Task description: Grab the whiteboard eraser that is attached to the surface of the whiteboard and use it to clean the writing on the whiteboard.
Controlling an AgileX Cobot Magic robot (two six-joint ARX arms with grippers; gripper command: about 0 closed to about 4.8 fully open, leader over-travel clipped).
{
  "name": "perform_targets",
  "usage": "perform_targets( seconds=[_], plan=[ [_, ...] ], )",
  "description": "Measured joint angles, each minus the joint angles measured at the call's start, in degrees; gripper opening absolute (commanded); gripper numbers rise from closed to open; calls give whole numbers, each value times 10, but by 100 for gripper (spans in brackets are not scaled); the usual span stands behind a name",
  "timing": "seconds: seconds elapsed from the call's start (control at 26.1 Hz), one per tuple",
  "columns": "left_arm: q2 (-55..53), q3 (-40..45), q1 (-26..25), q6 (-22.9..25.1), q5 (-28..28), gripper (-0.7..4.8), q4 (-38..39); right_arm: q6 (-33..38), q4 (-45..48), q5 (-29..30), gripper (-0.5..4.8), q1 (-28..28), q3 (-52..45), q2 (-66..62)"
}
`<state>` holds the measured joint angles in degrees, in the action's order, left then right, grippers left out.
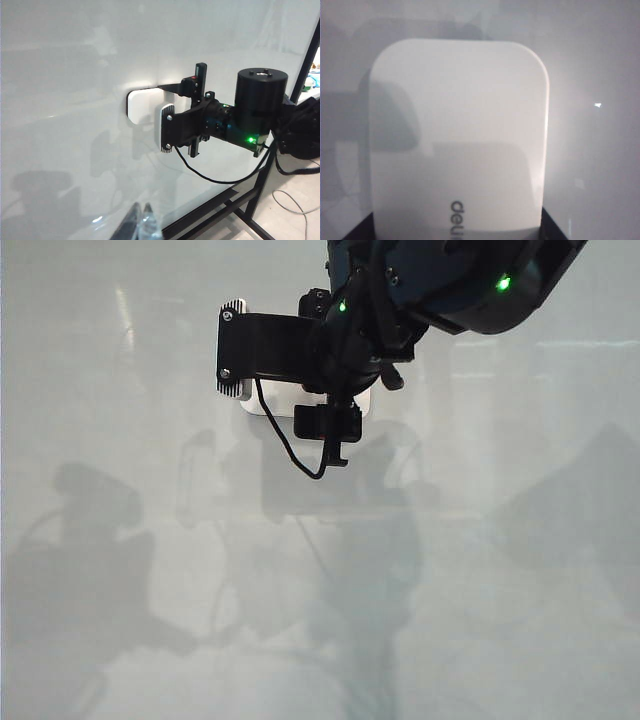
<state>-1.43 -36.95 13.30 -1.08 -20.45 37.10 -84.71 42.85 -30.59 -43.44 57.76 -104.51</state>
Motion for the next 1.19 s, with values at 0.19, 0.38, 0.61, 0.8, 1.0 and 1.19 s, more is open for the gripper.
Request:
perform_targets(
  seconds=[0.19,0.38,0.61,0.8,1.0,1.19],
  plan=[
    [0,0,-11,0,0,-5,0,44,-67,2,206,-3,-1,-19],
    [0,0,-11,0,0,-5,0,23,-64,-15,206,-5,-4,-23],
    [0,0,-11,0,0,-5,0,-69,-16,-43,206,-7,-7,-9],
    [0,0,-11,0,0,-5,0,-89,37,-51,206,0,1,74],
    [0,0,-11,0,0,-5,0,-90,36,-52,206,2,0,93],
    [0,0,-11,0,0,-5,0,-51,-18,-33,205,8,1,95]
  ],
)
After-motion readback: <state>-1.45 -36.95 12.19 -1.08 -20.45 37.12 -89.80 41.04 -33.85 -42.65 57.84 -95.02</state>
